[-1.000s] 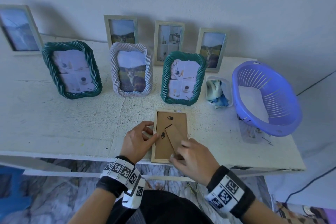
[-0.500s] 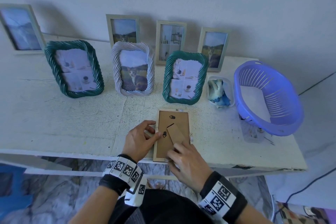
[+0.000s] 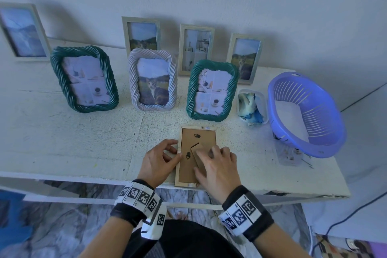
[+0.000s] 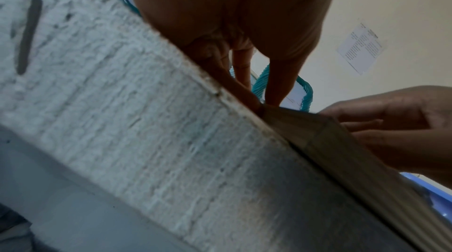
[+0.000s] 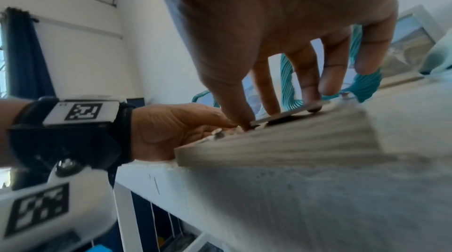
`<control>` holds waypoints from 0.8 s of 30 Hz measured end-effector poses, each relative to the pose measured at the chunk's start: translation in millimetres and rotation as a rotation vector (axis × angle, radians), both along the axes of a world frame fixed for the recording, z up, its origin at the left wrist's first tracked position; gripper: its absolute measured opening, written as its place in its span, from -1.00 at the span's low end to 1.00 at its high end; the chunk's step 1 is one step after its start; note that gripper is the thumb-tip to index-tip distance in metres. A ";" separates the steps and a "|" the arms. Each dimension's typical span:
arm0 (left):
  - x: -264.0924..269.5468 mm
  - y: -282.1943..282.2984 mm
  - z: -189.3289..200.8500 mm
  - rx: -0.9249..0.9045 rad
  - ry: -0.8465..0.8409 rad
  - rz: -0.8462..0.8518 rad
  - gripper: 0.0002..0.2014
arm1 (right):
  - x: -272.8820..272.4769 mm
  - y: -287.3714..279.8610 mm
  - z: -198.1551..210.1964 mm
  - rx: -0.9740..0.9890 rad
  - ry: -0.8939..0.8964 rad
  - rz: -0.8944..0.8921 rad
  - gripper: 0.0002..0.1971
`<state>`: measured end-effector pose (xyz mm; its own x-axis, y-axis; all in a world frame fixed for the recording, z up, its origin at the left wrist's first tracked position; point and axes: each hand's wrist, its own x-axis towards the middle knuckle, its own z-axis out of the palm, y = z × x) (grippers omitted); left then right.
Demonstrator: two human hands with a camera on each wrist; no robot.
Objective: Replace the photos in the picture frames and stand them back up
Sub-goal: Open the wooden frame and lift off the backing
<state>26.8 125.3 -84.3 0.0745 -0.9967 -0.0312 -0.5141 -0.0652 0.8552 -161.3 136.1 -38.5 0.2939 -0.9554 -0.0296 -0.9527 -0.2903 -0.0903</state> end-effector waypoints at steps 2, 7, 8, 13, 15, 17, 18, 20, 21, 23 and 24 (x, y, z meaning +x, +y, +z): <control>0.2 0.4 0.4 0.001 0.007 0.001 -0.70 | 4.4 -2.4 0.2 0.000 -0.050 -0.022 -0.66; 1.1 1.6 -0.3 -0.005 0.005 0.003 -0.70 | 7.6 -2.9 9.3 -0.079 -0.089 -0.064 -0.72; 1.3 1.9 -0.2 -0.002 0.005 0.005 -0.70 | 4.8 -2.9 10.9 -0.096 -0.088 -0.072 -0.72; 0.4 1.4 -0.1 0.013 0.023 0.014 -0.71 | -39.0 -10.5 12.9 -0.038 -0.113 -0.130 -0.68; 1.0 1.7 -1.0 0.014 0.028 0.019 -0.71 | -60.8 -11.7 11.3 -0.018 -0.163 -0.154 -0.65; 0.8 2.0 -1.9 0.011 0.026 0.020 -0.71 | -79.1 -11.1 8.0 -0.043 -0.238 -0.196 -0.64; 0.8 2.1 -2.3 0.010 0.023 0.019 -0.71 | -86.4 -10.3 5.7 -0.053 -0.268 -0.213 -0.63; 0.9 1.8 -2.0 0.009 0.019 0.017 -0.71 | -97.0 -8.5 -0.1 -0.048 -0.291 -0.238 -0.63; 1.0 1.6 -2.1 0.008 0.018 0.018 -0.71 | -101.2 -7.8 -2.9 -0.034 -0.297 -0.247 -0.63; 1.5 1.0 -2.7 0.011 0.019 0.017 -0.71 | -106.2 -6.6 -9.2 0.005 -0.287 -0.252 -0.62; 1.5 1.3 -2.8 0.015 0.022 0.016 -0.71 | -106.9 -5.7 -12.0 0.037 -0.265 -0.244 -0.61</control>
